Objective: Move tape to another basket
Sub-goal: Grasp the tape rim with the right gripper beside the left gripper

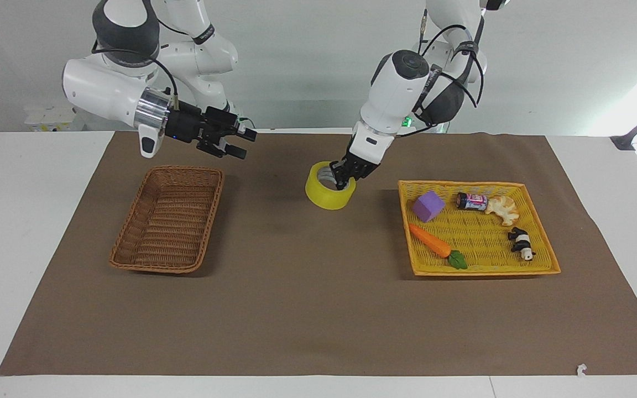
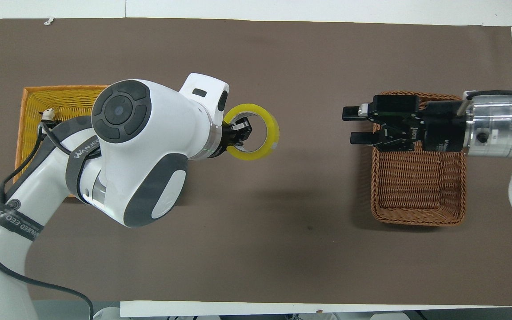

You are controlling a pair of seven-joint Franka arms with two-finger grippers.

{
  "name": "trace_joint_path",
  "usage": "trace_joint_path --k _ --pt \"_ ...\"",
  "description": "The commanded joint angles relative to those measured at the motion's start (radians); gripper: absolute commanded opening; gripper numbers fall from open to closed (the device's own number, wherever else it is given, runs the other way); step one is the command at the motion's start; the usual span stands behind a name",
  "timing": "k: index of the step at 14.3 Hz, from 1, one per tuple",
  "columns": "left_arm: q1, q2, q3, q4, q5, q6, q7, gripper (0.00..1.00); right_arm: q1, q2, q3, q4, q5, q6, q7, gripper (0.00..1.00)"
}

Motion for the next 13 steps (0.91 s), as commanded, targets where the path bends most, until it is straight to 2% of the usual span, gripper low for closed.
trace_joint_path --k 1,4,9,13 --pt "-0.041 0.035 0.013 0.081 -0.028 -0.008 -0.023 0.00 0.021 0.029 -0.003 -0.009 0.026 0.041 -0.067 1.00" --pt "-0.070 0.052 0.013 0.133 -0.034 -0.025 -0.043 0.00 0.027 0.046 -0.003 -0.031 0.026 0.050 -0.192 1.00" --pt "-0.087 0.053 0.013 0.135 -0.034 -0.017 -0.046 0.00 0.029 0.044 -0.003 -0.033 0.024 0.039 -0.286 1.00" --pt "-0.099 0.053 0.013 0.135 -0.031 -0.023 -0.044 0.00 0.056 0.041 -0.003 -0.039 0.024 0.048 -0.294 0.99"
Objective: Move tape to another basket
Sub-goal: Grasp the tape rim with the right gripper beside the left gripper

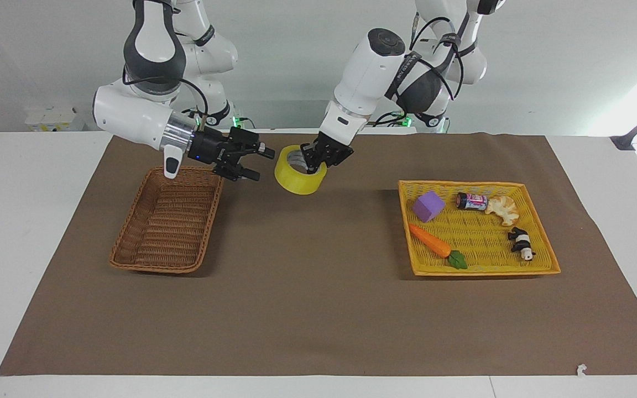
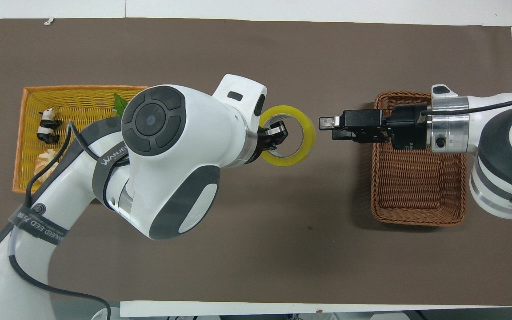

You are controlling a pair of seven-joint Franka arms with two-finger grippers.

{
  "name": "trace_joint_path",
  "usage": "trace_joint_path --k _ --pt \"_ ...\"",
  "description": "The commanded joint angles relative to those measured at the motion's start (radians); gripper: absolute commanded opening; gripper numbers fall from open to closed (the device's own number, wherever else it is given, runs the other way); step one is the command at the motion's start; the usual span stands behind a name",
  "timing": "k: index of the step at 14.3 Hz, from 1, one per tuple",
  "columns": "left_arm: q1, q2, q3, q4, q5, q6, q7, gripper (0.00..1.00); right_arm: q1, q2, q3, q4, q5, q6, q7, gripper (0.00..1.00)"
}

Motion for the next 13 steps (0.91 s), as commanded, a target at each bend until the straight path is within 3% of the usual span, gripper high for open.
trace_joint_path --k 1,7,13 --pt "-0.029 0.013 0.014 0.036 -0.012 -0.019 -0.010 0.00 0.028 -0.016 -0.003 -0.024 0.020 0.018 -0.030 0.98" --pt "-0.042 0.013 0.014 0.036 -0.009 -0.021 -0.010 0.00 0.032 -0.016 -0.003 -0.028 0.011 0.022 -0.032 0.94" --pt "-0.042 0.015 0.014 0.049 -0.009 -0.029 -0.009 0.00 0.089 -0.018 -0.003 -0.044 0.011 0.111 -0.033 0.89"
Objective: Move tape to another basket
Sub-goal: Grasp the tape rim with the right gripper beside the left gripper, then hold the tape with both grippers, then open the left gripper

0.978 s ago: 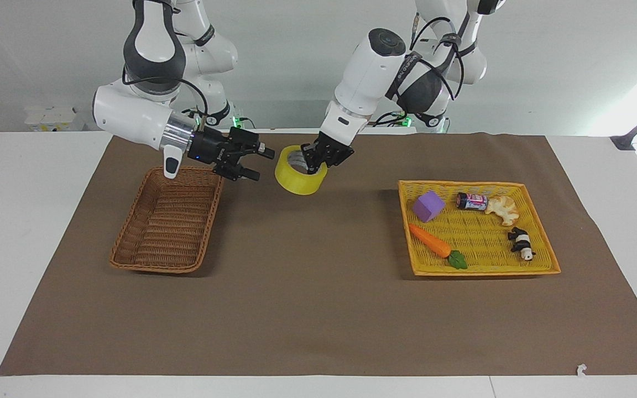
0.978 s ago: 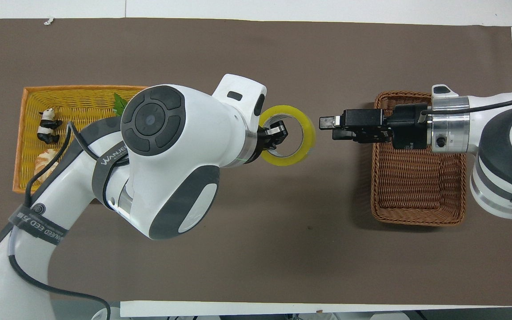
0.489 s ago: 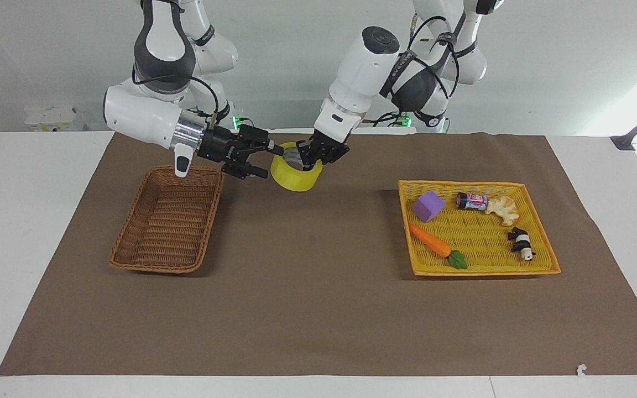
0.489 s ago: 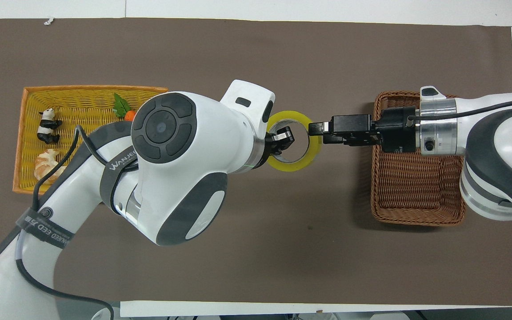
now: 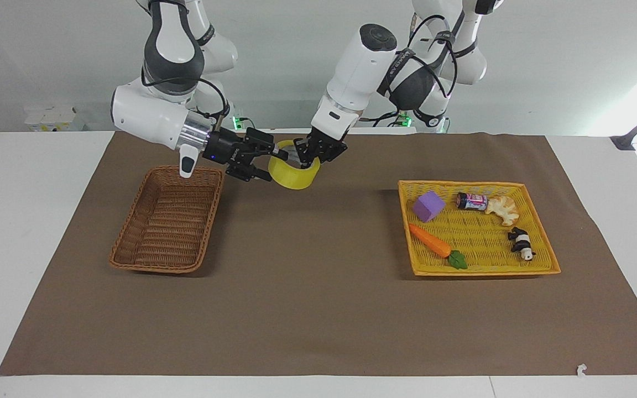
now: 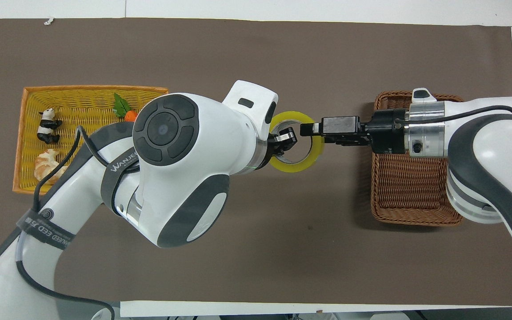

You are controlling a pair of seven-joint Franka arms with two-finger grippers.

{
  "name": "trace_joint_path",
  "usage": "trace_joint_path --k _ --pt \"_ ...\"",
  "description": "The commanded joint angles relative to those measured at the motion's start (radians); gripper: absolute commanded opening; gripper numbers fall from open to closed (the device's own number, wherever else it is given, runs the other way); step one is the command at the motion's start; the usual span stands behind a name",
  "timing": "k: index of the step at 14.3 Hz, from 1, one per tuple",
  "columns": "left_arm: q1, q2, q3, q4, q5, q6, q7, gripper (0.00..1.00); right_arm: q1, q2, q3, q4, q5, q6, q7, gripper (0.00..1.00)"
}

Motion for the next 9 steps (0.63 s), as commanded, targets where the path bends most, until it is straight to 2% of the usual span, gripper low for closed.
trace_joint_path --k 1,9 --pt "-0.016 0.014 0.014 0.038 -0.011 -0.026 -0.007 0.00 0.006 -0.018 -0.003 -0.024 0.011 0.018 -0.028 0.87" --pt "-0.014 0.013 0.014 0.047 -0.011 -0.042 0.002 0.00 0.001 -0.016 -0.003 -0.024 0.011 0.013 -0.033 0.70"
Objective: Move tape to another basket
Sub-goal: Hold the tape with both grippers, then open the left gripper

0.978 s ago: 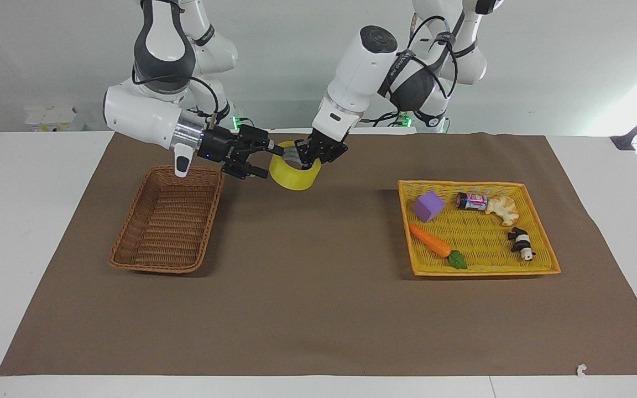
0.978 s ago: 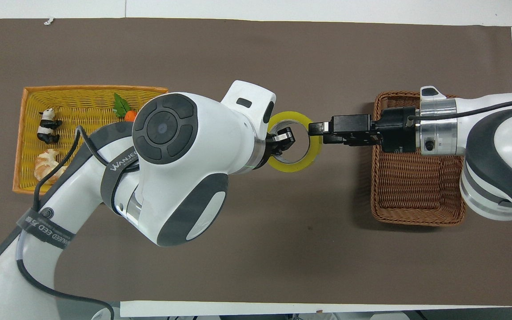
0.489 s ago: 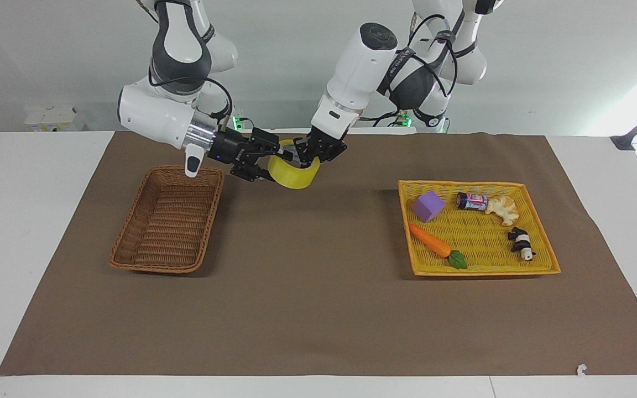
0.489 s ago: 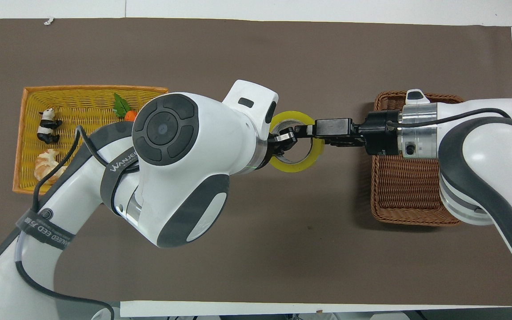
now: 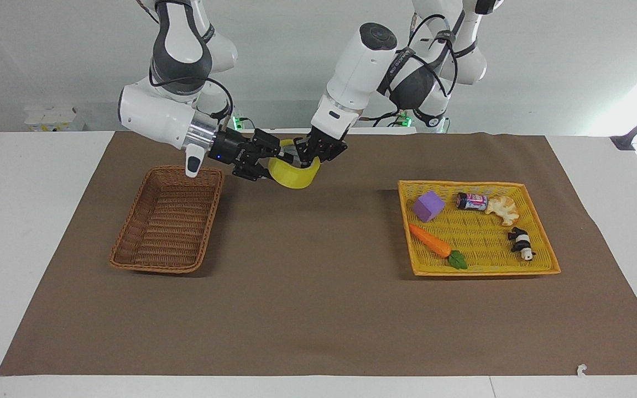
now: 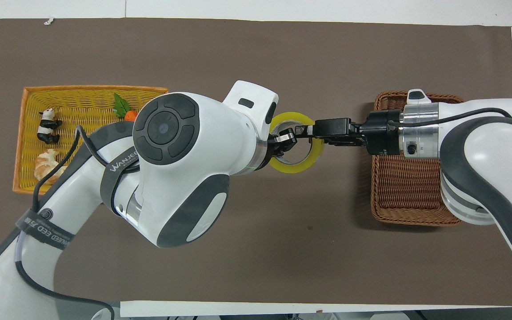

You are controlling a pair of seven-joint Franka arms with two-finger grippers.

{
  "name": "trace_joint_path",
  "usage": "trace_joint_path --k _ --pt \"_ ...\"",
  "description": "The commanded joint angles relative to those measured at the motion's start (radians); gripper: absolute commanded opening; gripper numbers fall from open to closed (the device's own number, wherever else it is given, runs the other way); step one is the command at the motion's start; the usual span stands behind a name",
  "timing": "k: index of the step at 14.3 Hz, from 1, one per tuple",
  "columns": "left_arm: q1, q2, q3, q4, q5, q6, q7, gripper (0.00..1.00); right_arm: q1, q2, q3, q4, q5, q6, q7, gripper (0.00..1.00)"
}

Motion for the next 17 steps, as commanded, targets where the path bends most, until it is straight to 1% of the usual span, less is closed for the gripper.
trace_joint_path --k 1,2,5,6,7,12,13,14,15,17 --pt "-0.014 0.012 0.014 0.050 -0.011 -0.030 0.002 0.00 -0.004 -0.016 0.001 -0.023 0.011 0.010 -0.032 0.65" --pt "-0.014 0.012 0.014 0.050 -0.011 -0.032 0.002 0.00 -0.005 -0.016 0.001 -0.023 0.011 0.010 -0.030 0.54" --pt "-0.014 0.012 0.014 0.051 -0.009 -0.030 0.002 0.00 -0.005 -0.018 0.001 -0.023 0.011 0.007 -0.018 0.10" --pt "-0.014 0.012 0.014 0.051 -0.011 -0.032 0.002 0.00 -0.004 -0.016 0.001 -0.023 0.011 0.008 -0.013 0.02" --pt "-0.014 0.012 0.014 0.051 -0.011 -0.032 0.002 0.00 -0.004 -0.018 0.001 -0.023 0.011 0.008 -0.012 0.00" --pt "-0.014 0.012 0.014 0.051 -0.011 -0.032 0.000 0.00 -0.004 -0.018 0.001 -0.023 0.011 0.005 -0.010 0.00" --pt "-0.016 0.012 0.014 0.051 -0.011 -0.032 0.000 0.01 -0.004 -0.016 0.001 -0.023 0.011 0.007 -0.010 0.00" --pt "-0.016 0.012 0.014 0.051 -0.011 -0.032 0.002 0.05 -0.005 -0.018 0.001 -0.023 0.011 0.005 -0.010 0.00" --pt "-0.016 0.012 0.014 0.051 -0.011 -0.034 0.000 0.15 -0.005 -0.016 0.001 -0.022 0.011 0.005 -0.010 0.00" --pt "-0.014 0.009 0.014 0.053 -0.012 -0.035 0.000 0.52 -0.005 -0.016 0.001 -0.022 0.011 0.005 -0.010 0.00"
